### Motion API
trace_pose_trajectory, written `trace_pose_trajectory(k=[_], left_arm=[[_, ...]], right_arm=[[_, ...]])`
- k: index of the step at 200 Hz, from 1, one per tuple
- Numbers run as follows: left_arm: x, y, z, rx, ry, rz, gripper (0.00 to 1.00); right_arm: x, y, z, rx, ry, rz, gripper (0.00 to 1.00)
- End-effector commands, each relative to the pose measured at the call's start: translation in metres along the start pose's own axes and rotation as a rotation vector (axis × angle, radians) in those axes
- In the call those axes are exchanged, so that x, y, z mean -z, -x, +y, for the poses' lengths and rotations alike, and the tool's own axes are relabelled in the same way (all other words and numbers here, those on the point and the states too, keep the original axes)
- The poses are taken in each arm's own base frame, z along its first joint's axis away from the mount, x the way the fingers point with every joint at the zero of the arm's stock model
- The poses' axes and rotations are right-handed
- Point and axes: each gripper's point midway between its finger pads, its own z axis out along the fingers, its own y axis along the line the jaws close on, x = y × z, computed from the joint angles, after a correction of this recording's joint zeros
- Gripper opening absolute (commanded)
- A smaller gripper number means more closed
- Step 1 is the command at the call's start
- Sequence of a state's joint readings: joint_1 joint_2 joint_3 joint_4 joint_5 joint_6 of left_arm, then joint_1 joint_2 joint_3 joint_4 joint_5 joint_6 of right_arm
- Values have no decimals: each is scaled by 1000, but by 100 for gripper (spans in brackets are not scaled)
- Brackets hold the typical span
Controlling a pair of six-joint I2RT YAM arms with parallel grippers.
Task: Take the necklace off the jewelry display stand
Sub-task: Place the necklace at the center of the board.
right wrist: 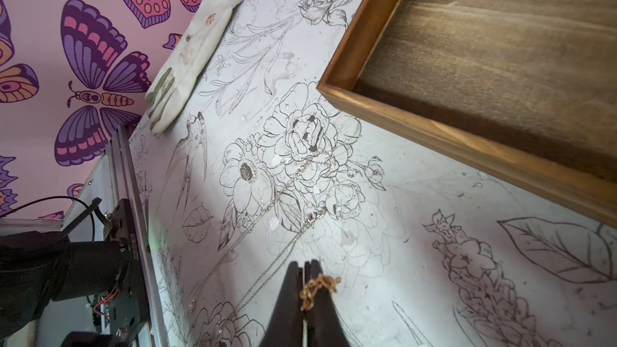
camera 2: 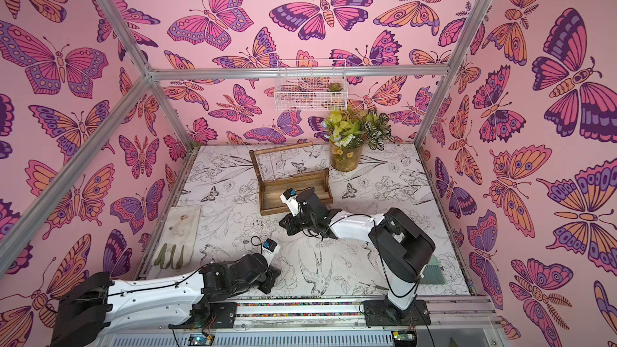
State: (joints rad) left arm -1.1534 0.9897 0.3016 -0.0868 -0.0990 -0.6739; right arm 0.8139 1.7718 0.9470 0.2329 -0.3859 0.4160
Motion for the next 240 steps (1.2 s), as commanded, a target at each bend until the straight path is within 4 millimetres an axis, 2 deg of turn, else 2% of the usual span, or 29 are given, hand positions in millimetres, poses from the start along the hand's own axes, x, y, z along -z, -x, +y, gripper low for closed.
trace_pose_trajectory(k=[1, 175, 240], left_arm=[[-3, -10, 10, 3, 36, 19, 0], [-12, -19, 9, 16, 52, 54, 0], [-12, -19, 10, 16, 51, 53, 0]], right_arm=[[-7, -2, 4, 3, 21, 10, 0], [-36, -20, -15, -7, -8, 97, 0], [-40, -33, -23, -22, -27, 131, 2]])
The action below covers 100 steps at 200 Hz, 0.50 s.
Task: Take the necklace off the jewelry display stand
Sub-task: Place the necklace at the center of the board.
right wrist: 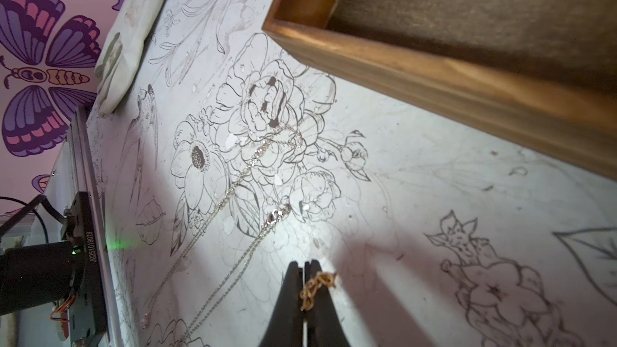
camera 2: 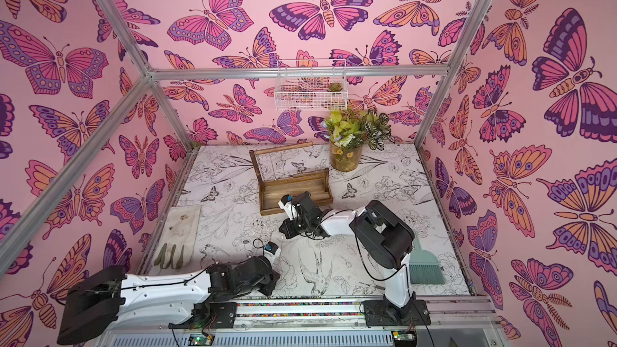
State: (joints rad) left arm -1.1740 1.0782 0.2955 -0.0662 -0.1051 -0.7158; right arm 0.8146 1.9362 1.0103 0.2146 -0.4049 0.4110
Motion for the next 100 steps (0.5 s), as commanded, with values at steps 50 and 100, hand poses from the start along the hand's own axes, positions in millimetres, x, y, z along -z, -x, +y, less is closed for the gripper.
trace_pose_trajectory(k=[50, 100], left_arm=[[-1, -3, 3, -4, 9, -4, 0], [-1, -5, 4, -3, 7, 2, 0]], right_arm=[[-6, -8, -1, 6, -9, 37, 8], [-7, -11, -4, 0, -17, 50, 22]])
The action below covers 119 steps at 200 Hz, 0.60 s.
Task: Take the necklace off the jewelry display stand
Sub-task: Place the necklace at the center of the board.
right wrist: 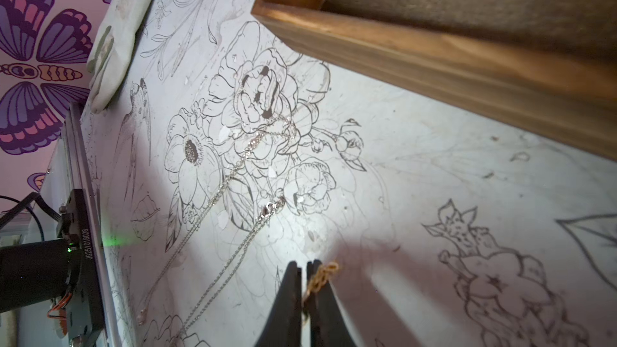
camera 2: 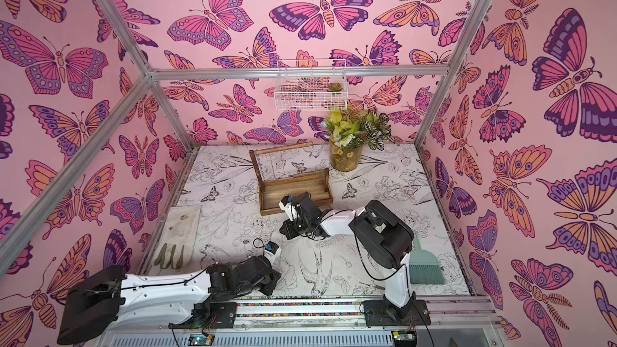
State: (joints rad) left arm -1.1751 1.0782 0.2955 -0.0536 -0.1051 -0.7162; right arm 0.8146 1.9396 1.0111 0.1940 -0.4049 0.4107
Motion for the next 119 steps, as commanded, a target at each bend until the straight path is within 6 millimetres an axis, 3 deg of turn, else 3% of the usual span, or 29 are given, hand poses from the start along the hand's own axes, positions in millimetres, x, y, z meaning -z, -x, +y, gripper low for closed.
trace_pose_trajectory(k=[1, 35, 67, 119], left_arm=[[-1, -7, 6, -3, 15, 10, 0], [0, -7, 5, -6, 11, 11, 0], [0, -8, 5, -6, 9, 13, 1], [0, -11, 5, -4, 9, 25, 15]], right_arm=[[-7, -5, -1, 9, -10, 30, 22], [-5, -4, -2, 13, -20, 22, 39], [-3, -1, -3, 16, -35, 10, 41], [3, 4, 1, 26, -33, -7, 47]])
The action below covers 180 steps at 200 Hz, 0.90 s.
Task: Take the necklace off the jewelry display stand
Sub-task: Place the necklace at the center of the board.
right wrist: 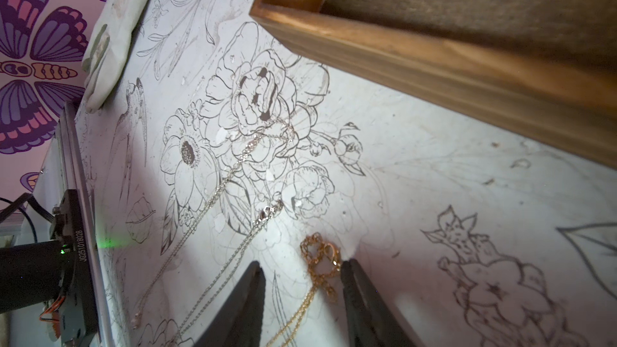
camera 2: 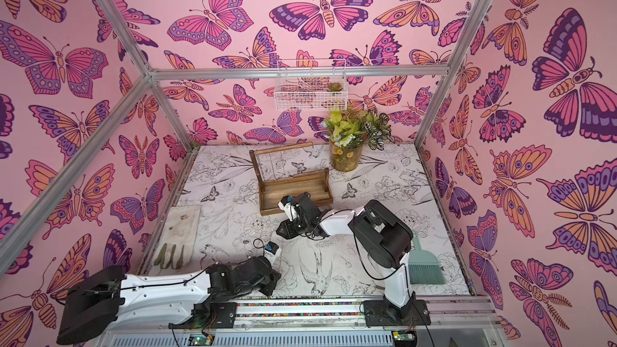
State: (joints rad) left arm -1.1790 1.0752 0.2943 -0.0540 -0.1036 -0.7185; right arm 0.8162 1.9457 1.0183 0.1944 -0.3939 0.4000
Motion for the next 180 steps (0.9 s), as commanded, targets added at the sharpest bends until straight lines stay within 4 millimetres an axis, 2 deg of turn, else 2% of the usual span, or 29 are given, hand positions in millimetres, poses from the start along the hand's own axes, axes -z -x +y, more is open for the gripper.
trace_pose_trajectory(k=[1, 48, 104, 145, 153, 156, 180], left_arm=[[-1, -10, 6, -4, 13, 23, 16], [3, -11, 5, -5, 11, 25, 38], [9, -10, 5, -14, 12, 22, 47], [19, 3, 1, -56, 15, -14, 55], [20, 2, 5, -63, 31, -13, 59], [25, 13, -3, -61, 17, -36, 60], [37, 26, -5, -94, 33, -71, 74]], right_arm=[[5, 2, 2, 14, -24, -1, 48], [11, 6, 5, 21, -26, -15, 55], [17, 12, 10, 29, -17, -33, 61], [30, 18, 15, 41, -29, -54, 67], [34, 21, 17, 46, -34, -61, 68], [35, 20, 17, 46, -36, -59, 69], [48, 28, 20, 48, -51, -77, 73]])
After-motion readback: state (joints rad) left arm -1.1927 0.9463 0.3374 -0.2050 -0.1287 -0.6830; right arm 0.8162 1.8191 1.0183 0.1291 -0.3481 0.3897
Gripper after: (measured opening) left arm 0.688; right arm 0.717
